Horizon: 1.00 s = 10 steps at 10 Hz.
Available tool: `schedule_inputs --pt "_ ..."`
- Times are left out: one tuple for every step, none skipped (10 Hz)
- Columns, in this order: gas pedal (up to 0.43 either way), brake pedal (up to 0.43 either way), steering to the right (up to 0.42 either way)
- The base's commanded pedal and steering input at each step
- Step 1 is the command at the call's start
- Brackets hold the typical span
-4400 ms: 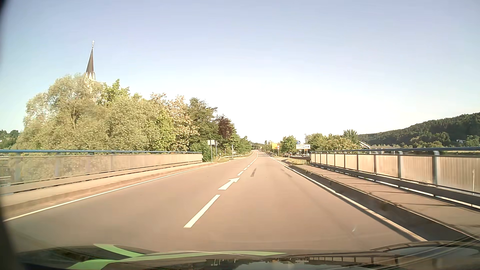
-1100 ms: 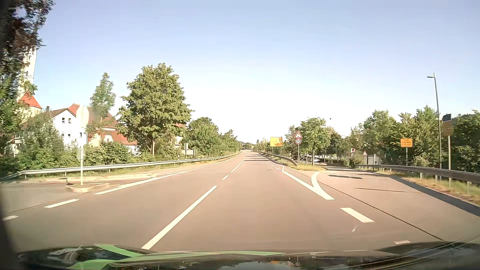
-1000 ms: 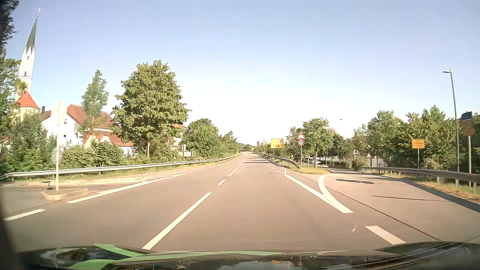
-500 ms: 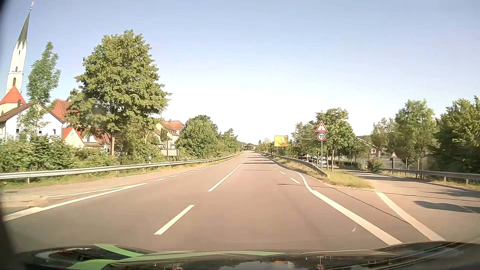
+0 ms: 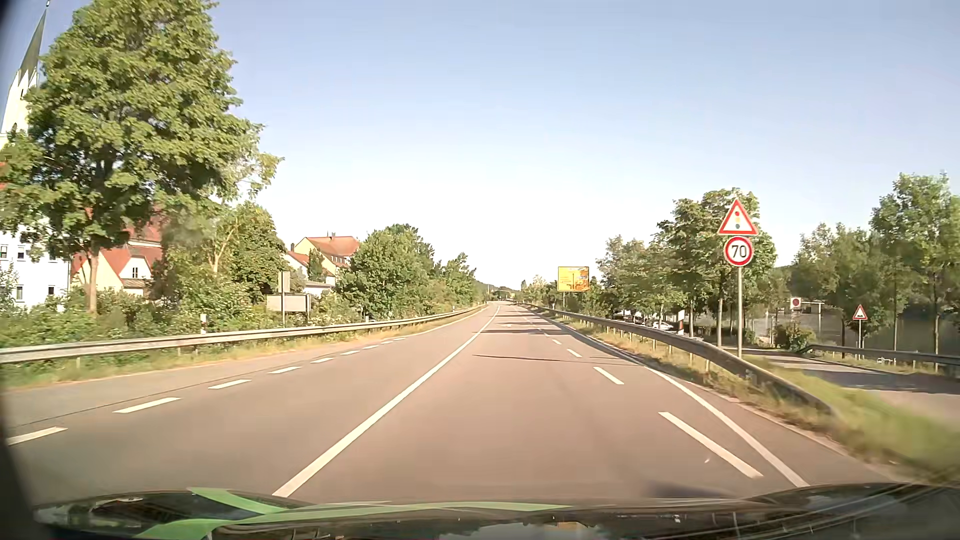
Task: Follow the waypoints while adhering to traffic rules and regulations
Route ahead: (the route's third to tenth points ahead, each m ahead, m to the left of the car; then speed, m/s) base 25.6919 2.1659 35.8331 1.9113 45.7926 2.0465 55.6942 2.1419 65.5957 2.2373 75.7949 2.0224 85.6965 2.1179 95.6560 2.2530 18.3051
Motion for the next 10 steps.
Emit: schedule_inputs --pt "0.22 0.0 -0.004" --pt "0.22 0.0 -0.004" --pt "0.22 0.0 -0.004" --pt "0.22 0.0 -0.004" --pt "0.22 0.0 -0.003" --pt "0.22 0.0 -0.003" --pt "0.22 0.0 -0.003" --pt "0.22 0.0 -0.003" --pt "0.22 0.0 -0.002" --pt "0.22 0.0 -0.002"
